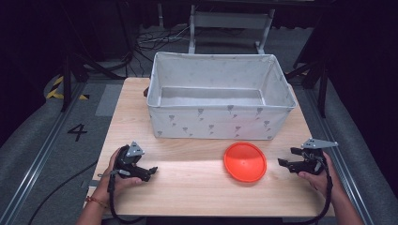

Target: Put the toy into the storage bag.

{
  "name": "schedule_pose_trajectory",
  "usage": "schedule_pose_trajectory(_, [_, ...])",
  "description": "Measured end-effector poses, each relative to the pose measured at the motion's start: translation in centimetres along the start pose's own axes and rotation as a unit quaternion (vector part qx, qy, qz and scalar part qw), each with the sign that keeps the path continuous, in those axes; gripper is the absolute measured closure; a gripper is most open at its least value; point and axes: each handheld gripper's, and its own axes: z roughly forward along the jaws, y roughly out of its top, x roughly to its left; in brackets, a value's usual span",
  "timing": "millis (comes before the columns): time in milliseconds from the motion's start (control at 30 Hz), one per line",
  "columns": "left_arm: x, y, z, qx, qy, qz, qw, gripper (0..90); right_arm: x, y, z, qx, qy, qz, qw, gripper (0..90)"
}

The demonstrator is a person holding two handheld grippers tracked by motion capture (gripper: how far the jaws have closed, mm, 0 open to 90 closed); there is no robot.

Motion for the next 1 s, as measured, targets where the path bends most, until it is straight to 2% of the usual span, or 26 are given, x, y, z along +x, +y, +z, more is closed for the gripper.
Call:
schedule_pose_trajectory(67, [0.0, 0.0, 0.0, 0.0, 0.002, 0.0, 1.0, 0.6, 0.5, 0.5, -0.2, -0.002, 0.003, -0.006, 1.0, 19.9])
schedule_pose_trajectory(200, [0.0, 0.0, 0.0, 0.0, 0.003, -0.001, 1.0, 0.6, 1.1, 1.3, -0.5, -0.007, 0.015, -0.003, 0.9999, 19.9])
schedule_pose_trajectory(333, [0.0, 0.0, 0.0, 0.0, 0.003, -0.001, 1.0, 0.6, 1.9, 1.8, -0.2, 0.001, 0.033, -0.01, 0.9994, 19.9])
schedule_pose_trajectory(367, [0.0, 0.0, 0.0, 0.0, 0.003, -0.001, 1.0, 0.5, 2.4, 2.1, 0.0, 0.005, 0.04, -0.017, 0.999, 19.9])
schedule_pose_trajectory(600, [0.0, 0.0, 0.0, -0.001, 0.003, -0.001, 1.0, 0.5, 3.9, 3.1, 1.5, 0.029, 0.053, -0.037, 0.9975, 19.2])
schedule_pose_trajectory(733, [0.0, 0.0, 0.0, 0.0, 0.003, -0.001, 1.0, 0.5, 4.1, 3.5, 2.5, 0.043, 0.069, -0.042, 0.9958, 18.4])
schedule_pose_trajectory(833, [0.0, 0.0, 0.0, -0.001, 0.003, -0.001, 1.0, 0.5, 4.1, 3.8, 3.2, 0.052, 0.073, -0.045, 0.9949, 18.2])
schedule_pose_trajectory(900, [0.0, 0.0, 0.0, -0.001, 0.004, -0.002, 1.0, 0.5, 4.1, 4.2, 3.9, 0.064, 0.084, -0.042, 0.9935, 16.6])
schedule_pose_trajectory(1000, [0.0, 0.0, 0.0, -0.001, 0.004, -0.002, 1.0, 0.5, 4.3, 4.5, 4.9, 0.079, 0.089, -0.053, 0.9914, 16.6])
